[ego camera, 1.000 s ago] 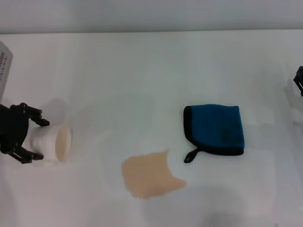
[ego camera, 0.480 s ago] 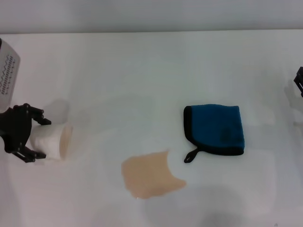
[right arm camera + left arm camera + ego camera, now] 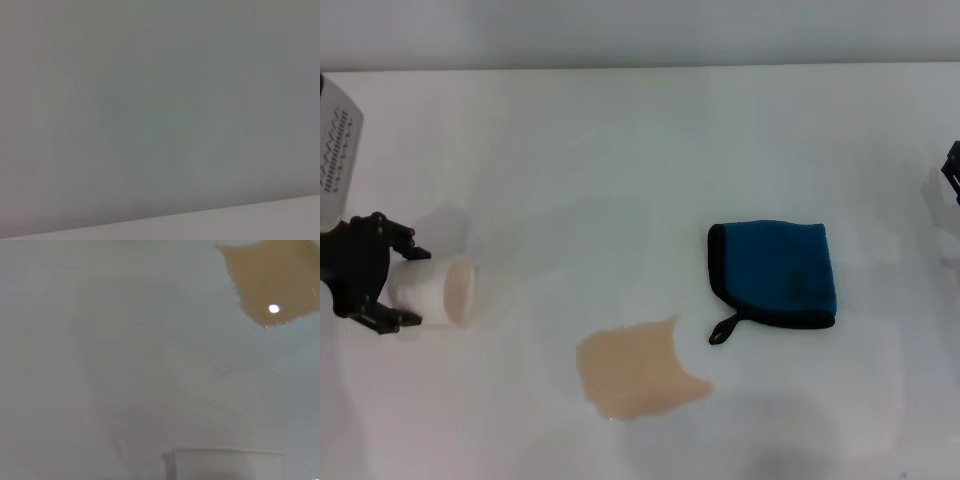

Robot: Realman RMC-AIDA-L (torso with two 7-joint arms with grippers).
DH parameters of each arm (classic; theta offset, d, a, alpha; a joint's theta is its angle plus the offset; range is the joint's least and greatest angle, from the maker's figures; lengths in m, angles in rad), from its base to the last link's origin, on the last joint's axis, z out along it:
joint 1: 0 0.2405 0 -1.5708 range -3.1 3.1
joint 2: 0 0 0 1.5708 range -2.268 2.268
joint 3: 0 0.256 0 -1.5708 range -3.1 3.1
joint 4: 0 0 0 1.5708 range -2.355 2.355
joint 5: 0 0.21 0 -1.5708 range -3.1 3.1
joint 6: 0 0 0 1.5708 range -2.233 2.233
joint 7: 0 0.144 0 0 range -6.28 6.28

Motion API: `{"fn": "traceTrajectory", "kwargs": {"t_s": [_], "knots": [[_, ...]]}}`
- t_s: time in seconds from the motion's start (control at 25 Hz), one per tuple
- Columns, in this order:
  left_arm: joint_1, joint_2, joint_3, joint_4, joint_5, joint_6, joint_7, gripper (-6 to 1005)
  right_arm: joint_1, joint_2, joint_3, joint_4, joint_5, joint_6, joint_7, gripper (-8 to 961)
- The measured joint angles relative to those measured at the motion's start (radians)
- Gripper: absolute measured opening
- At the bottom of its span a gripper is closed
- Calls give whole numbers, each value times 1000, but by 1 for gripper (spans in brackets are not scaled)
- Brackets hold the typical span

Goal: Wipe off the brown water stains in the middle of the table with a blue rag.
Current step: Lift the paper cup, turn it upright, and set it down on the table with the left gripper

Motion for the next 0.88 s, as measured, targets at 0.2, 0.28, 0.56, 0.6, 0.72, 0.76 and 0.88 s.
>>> {"fn": "traceTrajectory", "kwargs": {"t_s": [0.2,0.28,0.56,0.6,0.72,0.76,0.88], "knots": [[4,-3,-117,46,-110,3,-32,782,1,-2,2,-2,0,0,0,842],[8,-3,-188,64,-195,5,-34,766,1,-2,3,-3,0,0,0,842],[86,-20,-284,66,-446,-28,5,698,5,-2,6,-4,0,0,0,842],[104,-29,-285,60,-477,-43,20,692,5,-2,6,-4,0,0,0,842],[160,-62,-285,40,-580,-105,66,674,7,-3,6,-5,0,-1,0,842],[178,-69,-285,22,-623,-127,86,669,7,-3,7,-7,0,-1,0,842],[209,-73,-285,-106,-771,-164,169,651,7,-1,7,-13,0,-1,0,842]]}}
